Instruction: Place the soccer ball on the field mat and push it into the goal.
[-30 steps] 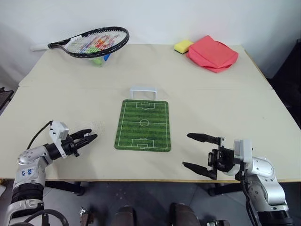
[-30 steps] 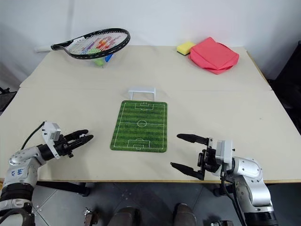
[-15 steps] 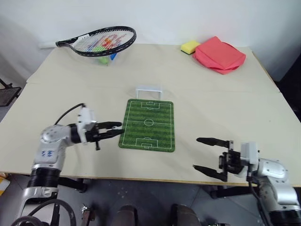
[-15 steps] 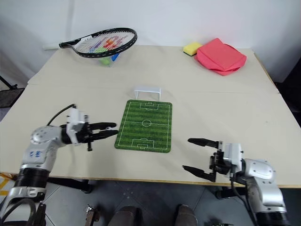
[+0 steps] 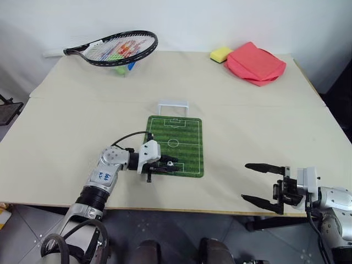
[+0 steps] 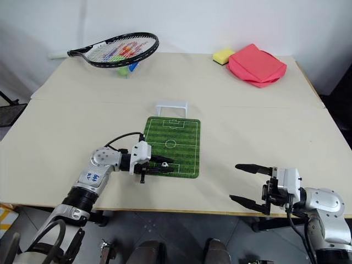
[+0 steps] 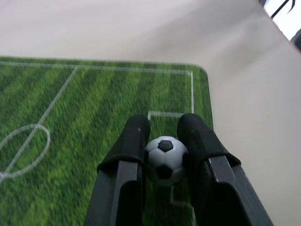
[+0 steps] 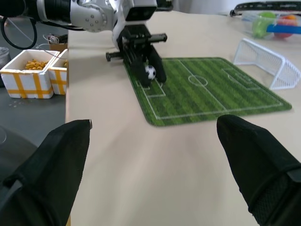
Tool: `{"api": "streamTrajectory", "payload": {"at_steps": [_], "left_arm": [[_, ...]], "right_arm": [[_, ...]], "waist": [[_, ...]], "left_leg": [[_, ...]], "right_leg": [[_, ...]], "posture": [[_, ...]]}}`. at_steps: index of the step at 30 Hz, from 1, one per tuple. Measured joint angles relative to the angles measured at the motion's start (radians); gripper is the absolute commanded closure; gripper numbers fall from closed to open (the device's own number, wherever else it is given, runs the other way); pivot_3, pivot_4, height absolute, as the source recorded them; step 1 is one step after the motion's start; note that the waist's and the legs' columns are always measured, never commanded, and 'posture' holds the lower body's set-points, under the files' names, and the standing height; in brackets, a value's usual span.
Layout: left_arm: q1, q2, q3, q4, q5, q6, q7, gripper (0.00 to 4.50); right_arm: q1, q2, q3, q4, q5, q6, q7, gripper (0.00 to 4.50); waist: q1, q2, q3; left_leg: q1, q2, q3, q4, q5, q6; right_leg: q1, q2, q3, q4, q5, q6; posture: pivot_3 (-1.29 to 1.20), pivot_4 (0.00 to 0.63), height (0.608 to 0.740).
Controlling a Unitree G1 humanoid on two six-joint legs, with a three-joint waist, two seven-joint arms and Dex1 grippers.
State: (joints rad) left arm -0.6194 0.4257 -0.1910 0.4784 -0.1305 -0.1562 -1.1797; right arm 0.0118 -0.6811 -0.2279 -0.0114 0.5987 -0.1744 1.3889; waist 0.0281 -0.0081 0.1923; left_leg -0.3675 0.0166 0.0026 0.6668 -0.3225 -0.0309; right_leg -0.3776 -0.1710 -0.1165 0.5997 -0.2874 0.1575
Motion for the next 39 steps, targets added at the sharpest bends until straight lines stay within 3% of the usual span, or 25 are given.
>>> {"api": "streamTrajectory", "payload": {"at_steps": [5, 6, 13, 26, 31, 35, 39], "left_arm": [[-0.008, 0.002, 0.001, 0.020, 0.000, -0.009, -0.017, 3.64], [-0.010, 0.002, 0.002, 0.026, -0.001, -0.009, -0.019, 2.92], [-0.032, -0.018, 0.014, 0.050, -0.002, -0.037, -0.023, 0.79], [-0.032, -0.018, 0.068, -0.012, -0.108, 0.005, -0.070, 0.79], [0.036, 0.103, 0.177, -0.149, -0.229, 0.089, -0.131, 0.79], [0.164, 0.234, 0.239, -0.171, -0.279, 0.105, -0.238, 1.97], [0.255, 0.248, 0.252, -0.175, -0.284, 0.111, -0.262, 3.30]], "right_arm": [[0.044, 0.005, -0.001, -0.034, 0.000, 0.007, -0.039, 0.00], [0.045, 0.006, -0.001, -0.037, -0.001, 0.008, -0.046, 0.00], [0.044, 0.017, 0.002, -0.066, -0.005, 0.022, -0.094, 0.00], [0.027, 0.031, 0.029, -0.069, -0.015, 0.029, -0.118, 0.00], [-0.004, 0.055, 0.028, -0.070, -0.005, 0.039, -0.134, 0.00], [-0.017, 0.058, 0.022, -0.074, 0.007, 0.041, -0.133, 0.00], [-0.024, 0.058, 0.023, -0.076, 0.004, 0.033, -0.122, 0.00]], "waist": [[-0.001, 0.000, 0.000], [-0.001, 0.000, 0.000], [-0.001, 0.000, 0.000], [-0.003, 0.000, 0.000], [-0.015, 0.000, 0.000], [-0.023, 0.001, 0.001], [-0.001, 0.001, 0.001]], "left_leg": [[0.000, 0.000, 0.000, 0.000, 0.000, 0.000], [0.000, 0.000, 0.000, 0.000, 0.000, 0.000], [0.000, 0.000, 0.000, 0.000, 0.000, 0.000], [0.000, 0.000, 0.000, 0.000, 0.000, 0.000], [0.001, 0.001, 0.000, -0.001, 0.000, 0.000], [0.001, 0.001, 0.000, -0.001, 0.000, 0.000], [0.000, 0.001, 0.000, 0.000, -0.001, 0.001]], "right_leg": [[0.000, 0.000, 0.000, -0.001, 0.000, 0.000], [0.000, 0.000, 0.000, -0.001, 0.000, 0.000], [0.000, 0.000, 0.000, -0.001, 0.001, 0.000], [0.000, 0.000, 0.000, -0.001, 0.001, 0.000], [0.000, 0.000, 0.000, -0.001, 0.001, 0.000], [0.000, 0.000, 0.001, -0.001, 0.001, 0.000], [0.000, 0.000, 0.001, -0.002, 0.001, 0.000]], "posture": [[0.00, 0.150, 0.740], [0.00, 0.150, 0.740], [0.00, 0.150, 0.740], [0.00, 0.150, 0.740], [0.00, 0.150, 0.740], [0.00, 0.150, 0.740], [0.00, 0.150, 0.740]]}}
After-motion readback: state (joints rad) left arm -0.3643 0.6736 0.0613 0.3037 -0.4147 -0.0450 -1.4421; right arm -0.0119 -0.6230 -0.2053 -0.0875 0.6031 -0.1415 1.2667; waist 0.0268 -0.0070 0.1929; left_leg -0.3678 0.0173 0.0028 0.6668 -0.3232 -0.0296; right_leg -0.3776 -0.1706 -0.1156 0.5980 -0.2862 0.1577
